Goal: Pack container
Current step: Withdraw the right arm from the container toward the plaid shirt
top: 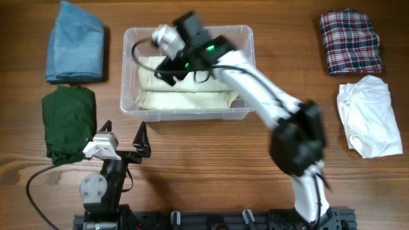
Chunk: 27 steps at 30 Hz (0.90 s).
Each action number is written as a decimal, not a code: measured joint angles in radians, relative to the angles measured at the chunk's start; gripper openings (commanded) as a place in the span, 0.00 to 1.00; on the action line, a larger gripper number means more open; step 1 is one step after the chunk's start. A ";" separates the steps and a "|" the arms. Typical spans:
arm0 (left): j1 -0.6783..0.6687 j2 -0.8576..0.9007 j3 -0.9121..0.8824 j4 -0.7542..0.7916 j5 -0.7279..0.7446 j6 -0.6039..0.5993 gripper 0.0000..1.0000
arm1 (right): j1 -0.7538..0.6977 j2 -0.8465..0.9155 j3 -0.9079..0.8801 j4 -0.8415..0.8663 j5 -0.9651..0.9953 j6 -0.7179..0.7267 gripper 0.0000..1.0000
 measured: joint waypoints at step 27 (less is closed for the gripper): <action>0.000 0.000 0.000 0.000 0.000 0.000 1.00 | -1.209 -0.006 0.040 -0.098 -0.246 0.238 1.00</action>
